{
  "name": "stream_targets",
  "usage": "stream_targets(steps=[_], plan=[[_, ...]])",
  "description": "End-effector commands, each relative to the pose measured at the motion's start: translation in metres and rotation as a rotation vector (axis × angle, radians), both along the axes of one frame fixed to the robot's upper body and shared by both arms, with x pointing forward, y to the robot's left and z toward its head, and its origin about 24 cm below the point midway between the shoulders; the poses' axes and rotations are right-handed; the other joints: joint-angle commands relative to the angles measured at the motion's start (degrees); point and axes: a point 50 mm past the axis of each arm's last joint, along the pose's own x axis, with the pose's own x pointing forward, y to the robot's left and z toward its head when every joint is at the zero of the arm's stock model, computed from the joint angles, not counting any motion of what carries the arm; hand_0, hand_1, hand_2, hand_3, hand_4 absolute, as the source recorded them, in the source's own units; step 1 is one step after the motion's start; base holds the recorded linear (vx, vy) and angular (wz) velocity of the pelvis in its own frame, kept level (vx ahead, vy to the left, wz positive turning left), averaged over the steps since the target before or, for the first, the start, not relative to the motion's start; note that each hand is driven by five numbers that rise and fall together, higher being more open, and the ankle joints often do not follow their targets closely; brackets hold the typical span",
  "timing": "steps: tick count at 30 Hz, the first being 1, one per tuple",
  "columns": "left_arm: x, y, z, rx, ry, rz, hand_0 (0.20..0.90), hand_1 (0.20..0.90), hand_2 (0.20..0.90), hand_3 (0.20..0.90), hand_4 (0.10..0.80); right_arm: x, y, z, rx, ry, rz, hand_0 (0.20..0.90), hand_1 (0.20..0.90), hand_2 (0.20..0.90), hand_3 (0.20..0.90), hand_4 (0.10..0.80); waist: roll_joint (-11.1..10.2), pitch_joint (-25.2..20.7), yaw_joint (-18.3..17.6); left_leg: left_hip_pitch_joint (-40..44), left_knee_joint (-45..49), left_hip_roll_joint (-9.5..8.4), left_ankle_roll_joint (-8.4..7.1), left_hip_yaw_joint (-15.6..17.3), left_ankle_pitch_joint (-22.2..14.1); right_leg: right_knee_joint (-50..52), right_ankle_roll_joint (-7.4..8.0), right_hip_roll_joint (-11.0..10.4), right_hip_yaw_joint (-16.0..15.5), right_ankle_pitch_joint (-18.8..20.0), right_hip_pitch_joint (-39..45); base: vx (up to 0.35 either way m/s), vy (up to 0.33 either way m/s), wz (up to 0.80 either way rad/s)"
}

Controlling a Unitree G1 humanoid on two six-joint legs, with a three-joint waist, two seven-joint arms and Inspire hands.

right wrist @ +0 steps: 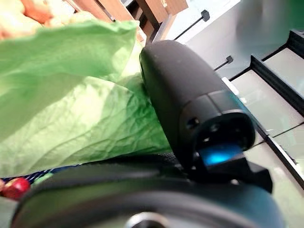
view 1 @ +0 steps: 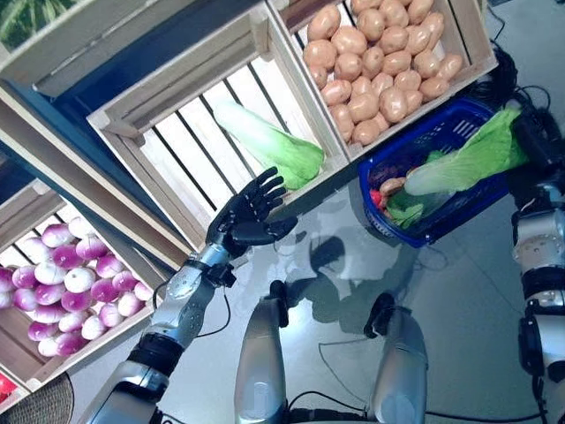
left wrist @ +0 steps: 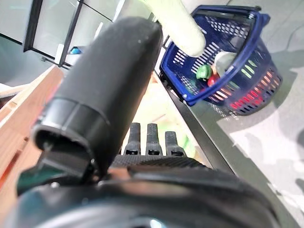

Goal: Put vegetables into the basket

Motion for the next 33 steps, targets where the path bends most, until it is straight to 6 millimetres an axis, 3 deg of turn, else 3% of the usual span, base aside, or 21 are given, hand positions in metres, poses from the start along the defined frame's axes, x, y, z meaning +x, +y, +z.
stream_targets(steps=[1,6,10,11,16,18,24,27,33], plan=[[0.003,-0.006,0.057,-0.078,-0.275,-0.041,0.900,0.900,0.900,0.900,0.800,-0.014,-0.017,0.086,-0.083,-0.274,-0.143,0.900,0.900,0.900,0.900,0.800,0.13,-0.27,0.17,1.51,3.08,1.63,-1.69,-2.74,-6.42,2.41,-1.31,-0.79,-0.19,-0.84,1.71,-0.046,0.036,0.04],[0.003,-0.005,0.066,-0.088,-0.336,0.005,0.900,0.900,0.900,0.900,0.800,-0.006,-0.008,0.100,-0.121,-0.236,-0.137,0.900,0.900,0.900,0.900,0.800,0.68,-0.26,0.10,-2.27,6.22,1.96,-1.41,-3.17,-7.76,5.88,-1.54,-0.81,1.48,-1.94,-3.00,-0.032,0.028,0.04],[0.007,0.003,0.076,-0.097,-0.364,0.122,0.900,0.900,0.900,0.900,0.800,-0.003,-0.007,0.098,-0.138,-0.185,-0.146,0.900,0.900,0.900,0.900,0.800,0.79,-0.26,0.21,-3.59,7.34,2.15,-1.47,-3.45,-8.07,7.27,-1.62,-0.72,2.11,-2.35,-4.69,-0.018,0.012,0.01],[0.012,0.011,0.086,-0.045,-0.404,0.228,0.900,0.900,0.900,0.900,0.800,0.000,-0.008,0.093,-0.148,-0.126,-0.149,0.900,0.900,0.900,0.900,0.800,0.65,-0.26,0.22,-3.86,7.82,2.28,-1.43,-3.53,-8.22,7.98,-1.61,-0.63,2.25,-2.62,-5.24,0.000,0.000,0.00],[0.018,0.025,0.116,0.015,-0.493,0.377,0.900,0.900,0.900,0.900,0.800,-0.001,-0.013,0.090,-0.132,-0.093,-0.189,0.900,0.900,0.900,0.900,0.800,0.39,-0.27,0.12,-3.96,7.63,2.50,-1.63,-3.57,-7.93,8.30,-1.61,-0.31,2.37,-2.83,-5.60,-0.006,0.002,0.00],[0.020,0.036,0.132,0.066,-0.548,0.514,0.900,0.900,0.900,0.900,0.800,0.000,-0.012,0.087,-0.155,-0.055,-0.207,0.900,0.900,0.900,0.900,0.800,0.19,-0.27,-0.10,-3.63,7.07,2.70,-1.82,-3.41,-7.61,8.13,-1.55,-0.04,2.52,-2.86,-5.47,0.000,0.000,0.00],[0.022,0.071,0.173,0.438,-0.715,0.966,0.900,0.900,0.900,0.900,0.800,0.002,-0.009,0.090,-0.196,-0.065,-0.183,0.900,0.900,0.900,0.900,0.800,-0.18,-0.30,-0.78,-1.48,4.38,3.37,-2.63,-2.39,-6.13,6.50,-1.34,0.54,2.47,-2.47,-3.87,0.002,0.009,-0.01],[0.020,0.089,0.201,0.823,-0.863,1.195,0.900,0.900,0.900,0.900,0.800,0.004,0.000,0.092,-0.227,-0.090,-0.117,0.900,0.900,0.900,0.900,0.800,-0.36,-0.76,-1.47,-0.73,3.30,3.94,-3.19,-1.71,-5.42,5.64,-1.28,0.78,2.81,-2.21,-3.45,0.021,0.062,-0.06],[0.028,0.110,0.220,1.267,-0.867,1.306,0.900,0.900,0.900,0.900,0.800,0.007,0.010,0.089,-0.276,-0.100,-0.029,0.900,0.900,0.900,0.900,0.800,-0.37,-0.76,-3.08,-0.98,2.68,5.13,-3.93,-0.62,-4.84,5.04,-0.92,0.72,3.63,-1.62,-4.33,0.006,0.091,-0.10]])
